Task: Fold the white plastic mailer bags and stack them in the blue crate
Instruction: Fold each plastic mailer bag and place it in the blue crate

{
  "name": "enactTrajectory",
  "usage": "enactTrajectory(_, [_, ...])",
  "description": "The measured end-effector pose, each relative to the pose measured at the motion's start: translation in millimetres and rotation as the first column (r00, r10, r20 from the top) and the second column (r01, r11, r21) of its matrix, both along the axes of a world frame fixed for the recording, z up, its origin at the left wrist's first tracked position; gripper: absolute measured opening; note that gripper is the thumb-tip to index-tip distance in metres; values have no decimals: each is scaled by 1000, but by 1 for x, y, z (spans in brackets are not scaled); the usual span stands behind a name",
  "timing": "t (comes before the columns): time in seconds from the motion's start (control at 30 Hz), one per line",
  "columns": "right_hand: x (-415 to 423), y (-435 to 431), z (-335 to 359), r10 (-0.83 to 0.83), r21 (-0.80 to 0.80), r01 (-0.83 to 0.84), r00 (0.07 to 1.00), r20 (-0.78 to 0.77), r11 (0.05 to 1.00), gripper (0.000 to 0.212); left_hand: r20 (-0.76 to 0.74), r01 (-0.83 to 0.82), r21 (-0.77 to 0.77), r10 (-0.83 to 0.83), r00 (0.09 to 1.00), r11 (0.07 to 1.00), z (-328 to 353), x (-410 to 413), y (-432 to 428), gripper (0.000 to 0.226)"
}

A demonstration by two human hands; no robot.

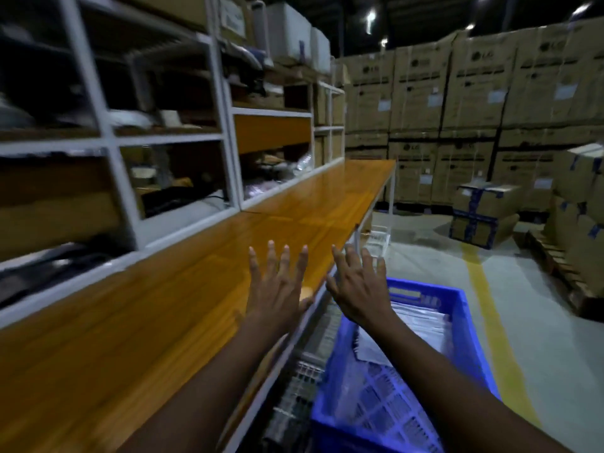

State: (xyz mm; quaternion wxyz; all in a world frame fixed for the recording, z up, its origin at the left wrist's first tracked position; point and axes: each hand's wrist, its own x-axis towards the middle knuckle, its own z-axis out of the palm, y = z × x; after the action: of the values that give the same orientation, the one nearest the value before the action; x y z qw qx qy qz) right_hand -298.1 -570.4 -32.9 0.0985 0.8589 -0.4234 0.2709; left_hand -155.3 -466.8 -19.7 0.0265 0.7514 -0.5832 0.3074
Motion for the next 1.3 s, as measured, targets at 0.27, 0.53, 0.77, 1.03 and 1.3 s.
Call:
enactTrajectory(0.27, [135,166,23,419,57,-421,907,42,905,76,-67,-356,-35,354,933,934,28,89,197,92])
enactTrajectory(0.53, [230,307,4,692,100,-693,720,54,714,61,-139,-622,0,615,776,783,6,151,364,88])
enactTrajectory(0.77, [286,349,-35,796,100,-794,604,18,600,45,-269,-708,137,714,647,693,-10,183,442,83])
enactTrajectory(1.03, [310,331,-43,814,181,-809,577,63,559,48,-477,-747,118,697,535,654,-10,191,468,60])
enactTrajectory(1.3, [304,328,-42,822,201,-814,566,63,545,50,-370,-840,79,798,476,537,2,200,479,37])
